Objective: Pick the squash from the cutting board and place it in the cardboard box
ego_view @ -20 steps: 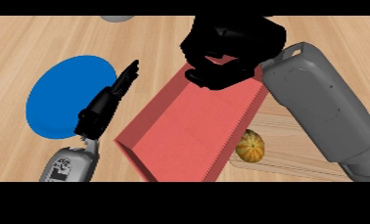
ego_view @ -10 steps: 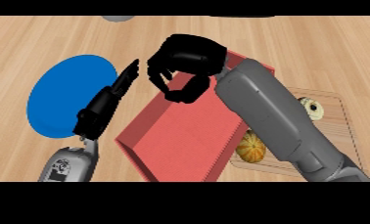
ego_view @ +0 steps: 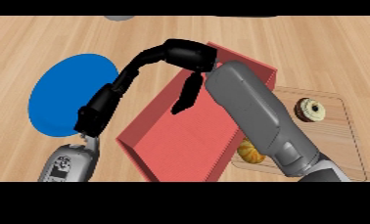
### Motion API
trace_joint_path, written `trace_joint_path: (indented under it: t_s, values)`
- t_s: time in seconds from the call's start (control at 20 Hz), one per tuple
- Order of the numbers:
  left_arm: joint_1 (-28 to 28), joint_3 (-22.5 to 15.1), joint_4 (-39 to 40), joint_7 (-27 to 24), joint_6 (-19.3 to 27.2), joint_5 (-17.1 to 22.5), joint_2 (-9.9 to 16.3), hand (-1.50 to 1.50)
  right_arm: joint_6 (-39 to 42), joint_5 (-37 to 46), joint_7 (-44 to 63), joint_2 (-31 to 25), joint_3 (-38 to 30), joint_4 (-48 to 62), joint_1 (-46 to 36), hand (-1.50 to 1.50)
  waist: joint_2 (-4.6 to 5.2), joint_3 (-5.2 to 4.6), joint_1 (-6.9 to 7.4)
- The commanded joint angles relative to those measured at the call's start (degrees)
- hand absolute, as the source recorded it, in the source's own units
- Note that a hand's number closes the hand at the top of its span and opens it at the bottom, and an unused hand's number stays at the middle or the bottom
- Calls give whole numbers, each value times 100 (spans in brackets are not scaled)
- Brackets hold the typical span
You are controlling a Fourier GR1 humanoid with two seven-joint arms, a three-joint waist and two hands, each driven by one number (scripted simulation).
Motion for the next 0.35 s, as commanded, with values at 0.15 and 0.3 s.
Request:
trace_joint_path:
  t_s: [0.15,0.3]
  values:
    - [11,27,41,-46,-68,16,31,0,792,-1488,180,120,-1331,989,-357,-150,21,1,40]
    - [-148,31,211,-117,20,-38,-77,0,1199,-1880,318,-214,-1842,1618,-907,-150,51,0,70]
